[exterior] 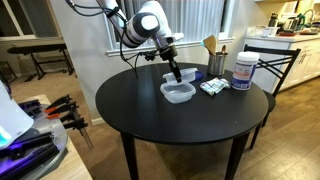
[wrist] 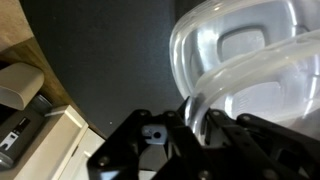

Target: Stack the clear bowls together.

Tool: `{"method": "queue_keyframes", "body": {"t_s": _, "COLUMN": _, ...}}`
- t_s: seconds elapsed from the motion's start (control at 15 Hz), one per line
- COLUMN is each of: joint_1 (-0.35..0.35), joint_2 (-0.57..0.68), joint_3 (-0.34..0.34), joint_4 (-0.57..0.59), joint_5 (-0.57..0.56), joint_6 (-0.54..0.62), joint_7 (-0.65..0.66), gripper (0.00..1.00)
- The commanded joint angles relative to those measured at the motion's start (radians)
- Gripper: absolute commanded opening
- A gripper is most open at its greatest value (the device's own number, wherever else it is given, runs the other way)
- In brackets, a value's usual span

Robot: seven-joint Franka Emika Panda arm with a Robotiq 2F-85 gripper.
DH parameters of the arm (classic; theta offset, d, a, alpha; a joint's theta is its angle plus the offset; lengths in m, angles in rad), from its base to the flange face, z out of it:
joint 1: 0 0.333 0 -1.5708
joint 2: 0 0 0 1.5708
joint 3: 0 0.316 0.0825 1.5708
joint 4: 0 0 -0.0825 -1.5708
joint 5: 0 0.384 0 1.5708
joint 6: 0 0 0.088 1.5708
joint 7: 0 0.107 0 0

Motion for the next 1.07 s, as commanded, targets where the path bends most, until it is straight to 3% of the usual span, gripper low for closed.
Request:
{"method": "queue_keyframes", "body": {"t_s": 0.0, "joint_1": -0.016, "joint_2": -0.006, "joint_3": -0.005, "joint_4": -0.030, "joint_5": 0.005, "joint_6": 0.011, "joint_7": 0.038, "gripper": 0.04}}
{"method": "queue_keyframes", "body": {"t_s": 0.47, "joint_1": -0.045, "joint_2": 0.002, "joint_3": 0.048, "joint_4": -0.039, "joint_5": 0.013, "joint_6": 0.008, "joint_7": 0.007, "gripper": 0.04}}
{"method": "queue_keyframes", "body": {"t_s": 0.53, "joint_1": -0.053, "joint_2": -0.002, "joint_3": 0.064, "joint_4": -0.043, "joint_5": 0.015, "joint_6": 0.008, "joint_7": -0.003, "gripper": 0.14}}
{"method": "queue_keyframes", "body": {"t_s": 0.6, "joint_1": -0.076, "joint_2": -0.010, "joint_3": 0.097, "joint_4": -0.044, "joint_5": 0.022, "joint_6": -0.002, "joint_7": -0.026, "gripper": 0.32}}
{"method": "queue_keyframes", "body": {"t_s": 0.87, "joint_1": -0.123, "joint_2": -0.006, "joint_3": 0.173, "joint_4": -0.049, "joint_5": 0.031, "joint_6": -0.002, "joint_7": -0.049, "gripper": 0.55}}
{"method": "queue_keyframes", "body": {"t_s": 1.0, "joint_1": -0.123, "joint_2": -0.004, "joint_3": 0.177, "joint_4": -0.053, "joint_5": 0.023, "joint_6": -0.009, "joint_7": -0.039, "gripper": 0.68}}
